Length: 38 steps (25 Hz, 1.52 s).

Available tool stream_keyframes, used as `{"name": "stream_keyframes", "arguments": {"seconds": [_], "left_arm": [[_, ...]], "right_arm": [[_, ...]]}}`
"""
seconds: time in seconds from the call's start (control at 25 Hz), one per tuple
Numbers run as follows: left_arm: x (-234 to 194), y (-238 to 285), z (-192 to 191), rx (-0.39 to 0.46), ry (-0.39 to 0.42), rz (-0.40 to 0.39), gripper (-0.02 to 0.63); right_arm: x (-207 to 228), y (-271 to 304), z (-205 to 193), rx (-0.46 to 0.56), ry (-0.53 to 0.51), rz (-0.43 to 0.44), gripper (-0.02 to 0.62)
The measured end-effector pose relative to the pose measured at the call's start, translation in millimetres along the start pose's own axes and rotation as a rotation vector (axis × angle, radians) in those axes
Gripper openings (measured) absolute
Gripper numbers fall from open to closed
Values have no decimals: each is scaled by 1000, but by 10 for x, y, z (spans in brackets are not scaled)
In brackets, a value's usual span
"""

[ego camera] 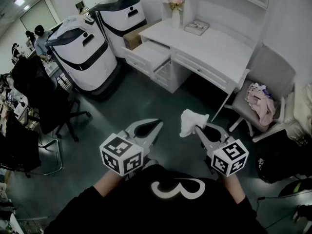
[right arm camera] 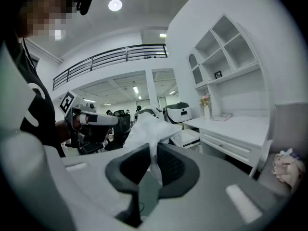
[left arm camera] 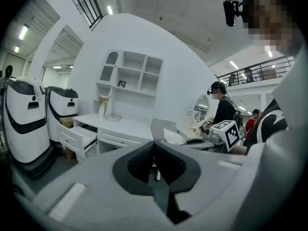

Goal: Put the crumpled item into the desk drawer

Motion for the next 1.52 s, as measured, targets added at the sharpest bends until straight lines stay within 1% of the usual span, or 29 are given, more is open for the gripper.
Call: {"name": "stream_keyframes", "arguments": {"seconds": [0.16, 0.4, 0.6, 0.84, 0.96, 1.08, 1.24, 1.4, 1.52], "left_arm": [[-131, 91, -38, -9, -12, 1, 9], [-513, 386, -87, -41, -56, 12, 9], [-978, 776, -73, -73, -82, 13, 9], [-1624, 1419, -9, -113, -116, 5, 9], [-1967, 1660, 82, -125, -130, 4, 9], [-2325, 1838, 222, -120, -146, 8, 9], [-2781, 2023, 378, -111, -176, 19, 9], [-3043, 2186, 492, -101, -177, 24, 10], [-3148, 2267, 580, -94, -169, 35, 9]], "right_arm": [[105, 124, -45, -14, 5, -2, 44], [377, 477, -38, -52, 31, -4, 44], [764, 939, -10, -78, 71, -13, 44], [1340, 1634, 23, -104, 130, -3, 46], [1577, 2002, 125, -132, 137, 12, 46], [1784, 2371, 308, -156, 128, 30, 46], [1991, 2857, 590, -158, 117, 60, 46], [2118, 3186, 794, -143, 75, 93, 48], [2226, 3285, 859, -134, 81, 92, 48]]}}
Point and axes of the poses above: the fingertips, and each gripper's own axes: y forward along the fingers, x to its right, z out of its top, the point moved 9 cm from there along -y, backward along the fingers, and after that the axes turned 14 degrees about z, right-handed, at the moved point
